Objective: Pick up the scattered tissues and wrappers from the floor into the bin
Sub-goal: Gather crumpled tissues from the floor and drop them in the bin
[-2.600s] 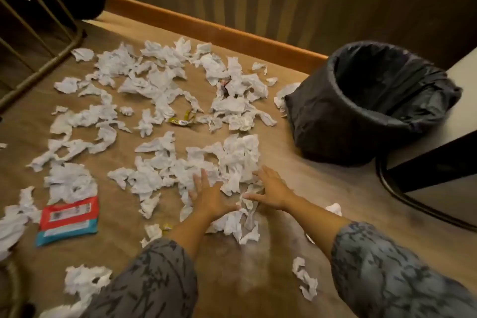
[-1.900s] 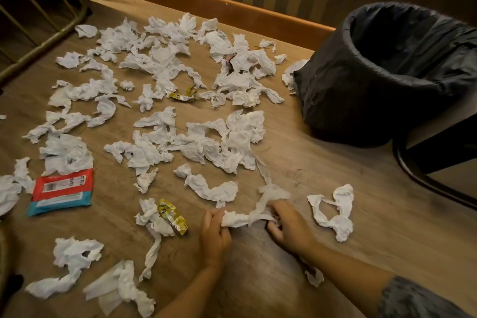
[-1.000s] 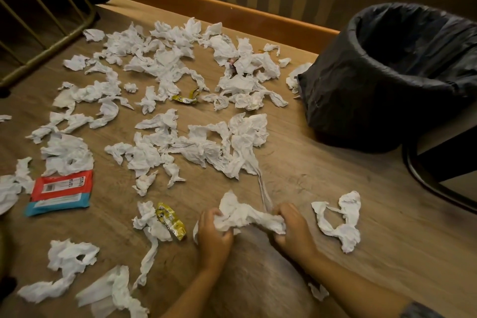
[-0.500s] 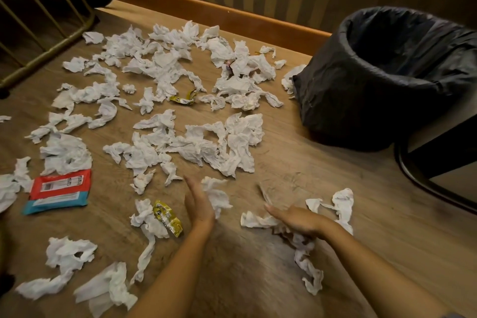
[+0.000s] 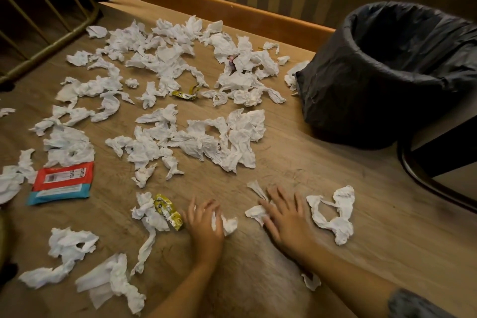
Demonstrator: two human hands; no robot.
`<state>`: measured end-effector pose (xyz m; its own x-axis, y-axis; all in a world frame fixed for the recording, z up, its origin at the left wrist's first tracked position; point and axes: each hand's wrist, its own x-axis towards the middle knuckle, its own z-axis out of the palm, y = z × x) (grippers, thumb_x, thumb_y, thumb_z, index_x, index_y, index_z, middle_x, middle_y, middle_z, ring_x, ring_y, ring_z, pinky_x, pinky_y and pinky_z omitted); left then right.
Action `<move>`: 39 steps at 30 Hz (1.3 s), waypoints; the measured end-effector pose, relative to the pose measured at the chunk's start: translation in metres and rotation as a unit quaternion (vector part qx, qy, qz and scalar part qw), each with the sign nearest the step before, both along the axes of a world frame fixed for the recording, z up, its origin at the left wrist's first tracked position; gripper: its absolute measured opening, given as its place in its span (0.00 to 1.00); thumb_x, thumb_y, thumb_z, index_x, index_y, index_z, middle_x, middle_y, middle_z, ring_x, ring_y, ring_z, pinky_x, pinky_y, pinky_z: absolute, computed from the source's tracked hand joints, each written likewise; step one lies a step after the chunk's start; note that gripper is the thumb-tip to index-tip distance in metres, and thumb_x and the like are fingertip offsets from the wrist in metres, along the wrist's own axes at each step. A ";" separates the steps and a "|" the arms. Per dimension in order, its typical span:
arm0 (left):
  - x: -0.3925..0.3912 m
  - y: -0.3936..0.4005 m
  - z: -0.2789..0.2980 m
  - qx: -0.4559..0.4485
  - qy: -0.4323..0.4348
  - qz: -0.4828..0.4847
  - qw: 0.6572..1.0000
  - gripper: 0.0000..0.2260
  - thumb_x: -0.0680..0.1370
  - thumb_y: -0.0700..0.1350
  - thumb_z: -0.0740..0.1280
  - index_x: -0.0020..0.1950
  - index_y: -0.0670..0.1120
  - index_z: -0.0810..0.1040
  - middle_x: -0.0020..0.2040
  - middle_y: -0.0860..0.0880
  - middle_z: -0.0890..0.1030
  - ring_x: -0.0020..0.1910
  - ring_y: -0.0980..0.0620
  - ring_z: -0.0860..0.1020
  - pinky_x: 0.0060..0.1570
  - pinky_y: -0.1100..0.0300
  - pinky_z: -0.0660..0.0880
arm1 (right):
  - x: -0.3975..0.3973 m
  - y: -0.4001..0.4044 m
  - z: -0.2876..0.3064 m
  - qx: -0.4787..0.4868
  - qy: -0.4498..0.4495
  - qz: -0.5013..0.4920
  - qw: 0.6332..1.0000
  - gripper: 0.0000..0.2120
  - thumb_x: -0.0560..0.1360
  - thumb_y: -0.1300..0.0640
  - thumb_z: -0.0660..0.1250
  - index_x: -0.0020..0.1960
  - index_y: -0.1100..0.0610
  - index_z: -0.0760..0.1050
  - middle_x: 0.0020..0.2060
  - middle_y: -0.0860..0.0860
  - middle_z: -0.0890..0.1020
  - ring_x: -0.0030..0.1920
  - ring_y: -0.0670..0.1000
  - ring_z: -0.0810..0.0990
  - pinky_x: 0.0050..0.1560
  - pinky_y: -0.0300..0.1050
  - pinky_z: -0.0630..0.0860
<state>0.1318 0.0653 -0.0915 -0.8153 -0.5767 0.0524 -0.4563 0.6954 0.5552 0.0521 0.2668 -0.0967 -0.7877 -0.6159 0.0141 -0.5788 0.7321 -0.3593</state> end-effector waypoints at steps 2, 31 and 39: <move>0.022 0.005 -0.012 -0.039 -0.048 -0.016 0.998 0.12 0.74 0.54 0.70 0.54 0.51 0.80 0.64 0.51 0.77 0.74 0.42 0.61 0.74 0.42 0.39 | 0.011 0.006 -0.009 0.010 -0.010 0.063 0.998 0.26 0.80 0.36 0.53 0.73 0.47 0.65 0.77 0.49 0.56 0.77 0.53 0.51 0.75 0.60 0.45; -0.253 0.112 0.256 0.283 0.152 -0.190 0.928 0.08 0.68 0.42 0.74 0.45 0.48 0.81 0.49 0.52 0.79 0.50 0.55 0.74 0.49 0.60 0.69 | -0.171 0.070 0.263 -0.463 0.106 -0.364 0.801 0.09 0.73 0.55 0.56 0.40 0.58 0.72 0.43 0.55 0.73 0.38 0.45 0.70 0.39 0.36 0.64; -0.309 0.178 0.298 0.275 0.229 -0.260 0.897 0.10 0.72 0.33 0.65 0.47 0.47 0.77 0.58 0.47 0.72 0.56 0.52 0.70 0.52 0.65 0.66 | -0.235 0.126 0.301 -0.410 0.066 -0.448 0.792 0.17 0.71 0.75 0.59 0.54 0.58 0.65 0.56 0.53 0.63 0.48 0.51 0.67 0.39 0.27 0.65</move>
